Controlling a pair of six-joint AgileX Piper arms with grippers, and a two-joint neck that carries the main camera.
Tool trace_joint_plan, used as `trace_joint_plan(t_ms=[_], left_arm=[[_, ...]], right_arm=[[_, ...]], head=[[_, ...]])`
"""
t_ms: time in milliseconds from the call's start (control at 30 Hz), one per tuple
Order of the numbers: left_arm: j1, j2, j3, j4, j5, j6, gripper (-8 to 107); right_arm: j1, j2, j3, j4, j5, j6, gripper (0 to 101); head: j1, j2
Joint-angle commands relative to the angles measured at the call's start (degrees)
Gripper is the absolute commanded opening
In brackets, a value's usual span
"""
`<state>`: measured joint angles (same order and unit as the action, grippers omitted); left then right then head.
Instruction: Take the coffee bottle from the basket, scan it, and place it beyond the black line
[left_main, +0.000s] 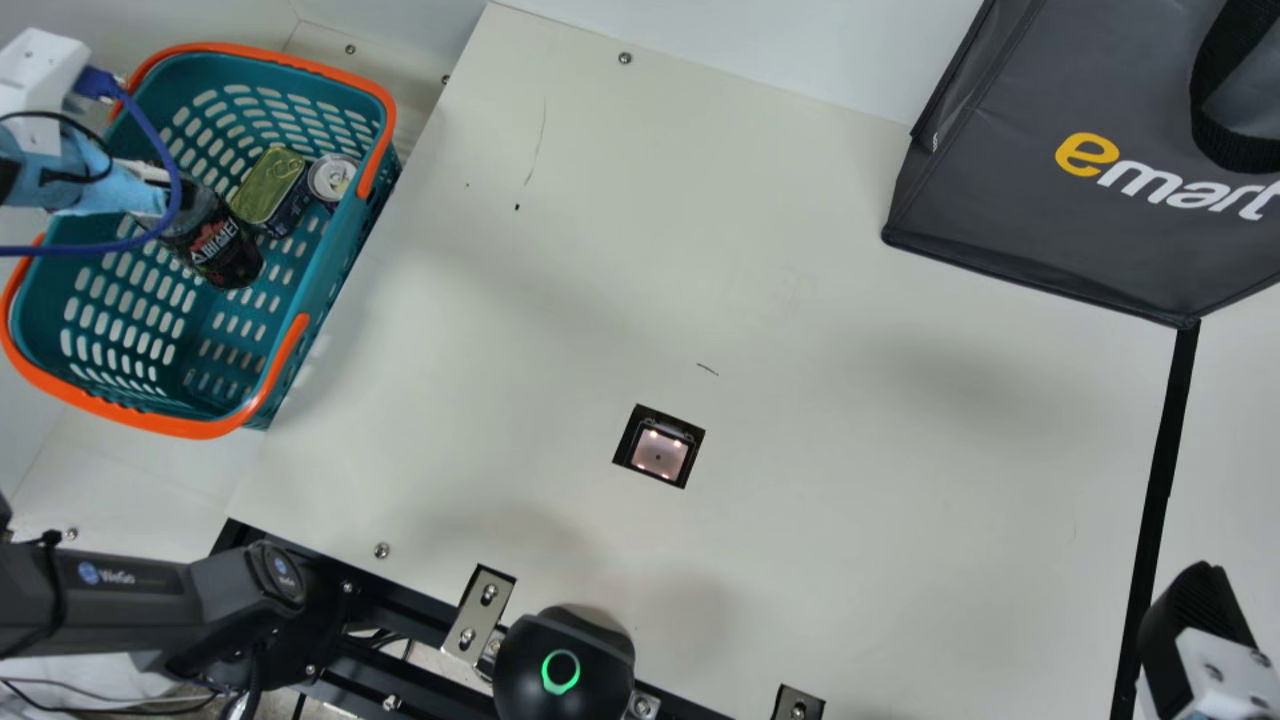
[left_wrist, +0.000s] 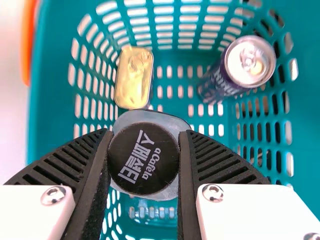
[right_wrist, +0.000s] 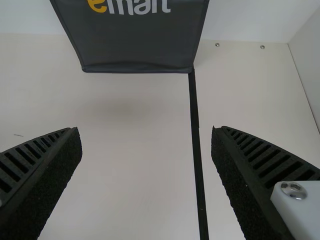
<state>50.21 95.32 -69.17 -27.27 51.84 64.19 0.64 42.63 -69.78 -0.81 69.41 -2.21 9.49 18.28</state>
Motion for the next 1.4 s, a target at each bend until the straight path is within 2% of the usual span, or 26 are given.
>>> trace_joint_plan(t_ms=[0, 500, 1100, 1367], left_arm=[[0.11, -0.46, -0.95, -0.33, 0.9, 0.32, 10], [0.18, -3.64, -7.78, -4.33, 7.69, 3.45, 10], [-2.43, -4.14, -17.53, -8.55, 14.45, 5.08, 10], [-4.54, -5.72, -18.87, -9.95, 16.75, 6.02, 10]], right_arm=[[0.0, 0.0, 0.0, 0.0, 0.0, 0.0, 91], [0.0, 0.0, 0.0, 0.05, 0.07, 0.0, 91], [0.0, 0.0, 0.0, 0.05, 0.07, 0.0, 91], [0.0, 0.0, 0.0, 0.05, 0.07, 0.0, 91]], head=[[-1.57, 0.14], [-1.57, 0.14], [-1.57, 0.14], [-1.57, 0.14]])
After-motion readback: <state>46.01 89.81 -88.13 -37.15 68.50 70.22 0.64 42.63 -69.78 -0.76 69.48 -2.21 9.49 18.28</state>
